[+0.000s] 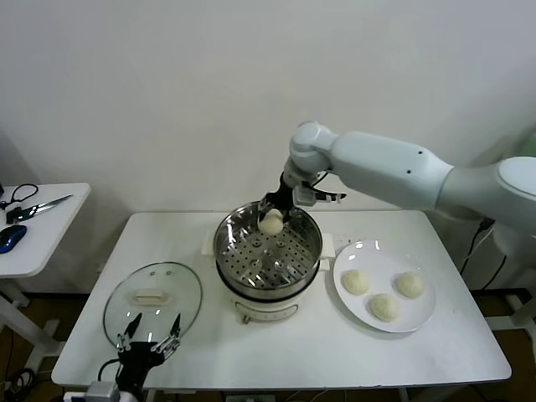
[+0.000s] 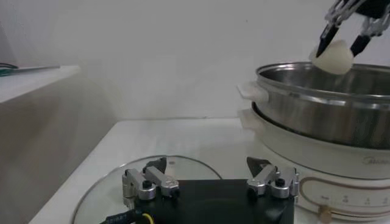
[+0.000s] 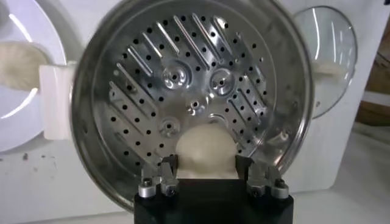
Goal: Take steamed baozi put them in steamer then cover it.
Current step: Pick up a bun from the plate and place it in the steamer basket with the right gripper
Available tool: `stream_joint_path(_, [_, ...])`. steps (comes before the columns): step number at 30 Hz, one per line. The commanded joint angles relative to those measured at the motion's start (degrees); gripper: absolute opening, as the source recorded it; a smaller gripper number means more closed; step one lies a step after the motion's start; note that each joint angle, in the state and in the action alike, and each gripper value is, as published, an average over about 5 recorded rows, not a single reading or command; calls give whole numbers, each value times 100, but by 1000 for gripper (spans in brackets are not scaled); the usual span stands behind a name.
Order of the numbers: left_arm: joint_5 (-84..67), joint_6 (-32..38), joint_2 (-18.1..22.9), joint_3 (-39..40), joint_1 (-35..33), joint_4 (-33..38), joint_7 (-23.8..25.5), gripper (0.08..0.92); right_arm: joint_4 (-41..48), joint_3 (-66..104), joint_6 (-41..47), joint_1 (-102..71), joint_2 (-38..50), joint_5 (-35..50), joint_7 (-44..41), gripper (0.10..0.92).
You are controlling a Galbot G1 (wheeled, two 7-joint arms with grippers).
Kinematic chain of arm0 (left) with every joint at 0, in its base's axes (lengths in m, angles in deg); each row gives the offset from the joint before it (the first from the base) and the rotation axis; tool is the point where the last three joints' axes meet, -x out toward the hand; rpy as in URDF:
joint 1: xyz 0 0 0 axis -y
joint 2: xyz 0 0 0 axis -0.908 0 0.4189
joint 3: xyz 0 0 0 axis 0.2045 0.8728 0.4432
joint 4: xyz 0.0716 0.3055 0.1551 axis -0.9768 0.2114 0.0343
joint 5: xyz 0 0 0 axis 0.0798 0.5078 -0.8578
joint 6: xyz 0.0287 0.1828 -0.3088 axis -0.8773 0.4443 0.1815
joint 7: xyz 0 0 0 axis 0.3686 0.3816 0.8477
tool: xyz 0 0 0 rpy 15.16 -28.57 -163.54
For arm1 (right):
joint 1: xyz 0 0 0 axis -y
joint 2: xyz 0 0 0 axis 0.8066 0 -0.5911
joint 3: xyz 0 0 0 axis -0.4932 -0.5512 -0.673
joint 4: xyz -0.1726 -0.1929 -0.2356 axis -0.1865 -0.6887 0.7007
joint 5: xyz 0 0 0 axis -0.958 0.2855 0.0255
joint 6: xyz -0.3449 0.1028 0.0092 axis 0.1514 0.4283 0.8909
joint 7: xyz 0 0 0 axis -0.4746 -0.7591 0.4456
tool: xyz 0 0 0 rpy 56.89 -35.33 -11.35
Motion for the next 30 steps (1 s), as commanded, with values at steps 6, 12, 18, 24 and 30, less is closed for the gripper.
stream_joint_path(6, [-32, -3, -4, 4, 49, -26, -3, 823, 1064, 268, -322, -459, -519, -469, 133, 630])
stream_joint_path(12, [-39, -7, -10, 3, 81, -59, -4, 823, 1389, 329, -367, -593, -724, -559, 145, 634])
stream_joint_path(18, [-70, 1, -19, -8, 86, -90, -12, 823, 1717, 367, -383, -662, -920, -490, 111, 643])
stream_joint_path(24, [-98, -18, -13, -21, 119, -99, -16, 823, 1777, 245, -444, -585, -989, -156, -139, 764])
stream_joint_path(30, [-100, -40, -8, -26, 119, -77, -13, 823, 1510, -113, -432, -43, -869, 829, -577, 821])
